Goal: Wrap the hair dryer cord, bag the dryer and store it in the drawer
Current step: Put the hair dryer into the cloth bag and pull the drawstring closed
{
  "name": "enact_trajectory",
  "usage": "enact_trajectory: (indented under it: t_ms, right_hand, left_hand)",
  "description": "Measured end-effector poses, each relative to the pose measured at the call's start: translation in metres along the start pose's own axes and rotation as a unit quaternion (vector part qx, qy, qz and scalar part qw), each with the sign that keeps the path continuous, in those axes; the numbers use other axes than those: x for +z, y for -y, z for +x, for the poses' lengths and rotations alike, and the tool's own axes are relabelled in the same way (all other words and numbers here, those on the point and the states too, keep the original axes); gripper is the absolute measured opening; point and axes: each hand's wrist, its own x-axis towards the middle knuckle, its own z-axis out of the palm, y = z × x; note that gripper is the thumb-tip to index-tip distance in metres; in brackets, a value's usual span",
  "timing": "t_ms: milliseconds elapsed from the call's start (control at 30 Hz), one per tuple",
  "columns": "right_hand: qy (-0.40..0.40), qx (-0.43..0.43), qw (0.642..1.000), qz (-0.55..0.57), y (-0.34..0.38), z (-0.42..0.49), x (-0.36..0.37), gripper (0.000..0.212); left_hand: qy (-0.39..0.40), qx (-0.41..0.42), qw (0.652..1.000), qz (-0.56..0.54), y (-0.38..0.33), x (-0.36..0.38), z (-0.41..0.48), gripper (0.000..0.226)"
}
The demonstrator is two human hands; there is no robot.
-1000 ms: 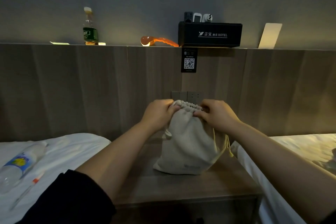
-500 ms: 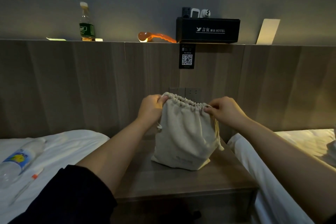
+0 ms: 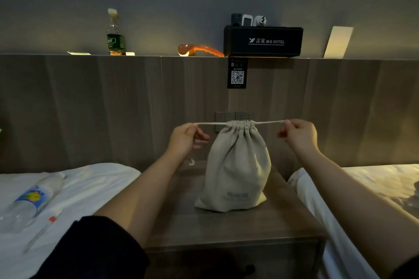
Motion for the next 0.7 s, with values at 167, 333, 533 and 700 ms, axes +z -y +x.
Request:
enact_trajectory:
  t_ms: [167, 333, 533, 700]
  right_hand:
    - [0.085, 0.076, 0.986, 0.120, 0.010, -0.016, 0.014, 0.029]
    - [0.220, 0.016, 0.975, 0.022, -0.004, -0.047, 0.021, 0.034]
    - [0.214, -0.048, 0.973, -0.073, -0.022, -0.054, 0.025, 0.039]
    - [0.181, 0.001, 0.982, -0.045, -0.022, -0.055, 0.031, 0.039]
  left_hand:
    - [-0.015, -0.141, 0.970, -0.199, 0.006, 0.030, -0.015, 0.038]
    - [-0.037, -0.186, 0.953, -0.238, 0.010, 0.047, -0.017, 0.038]
    - [0.000, -0.253, 0.949, -0.185, 0.016, 0.047, -0.021, 0.029]
    - [-0.010, -0.046, 0.993, 0.108, 0.024, 0.044, -0.019, 0.034]
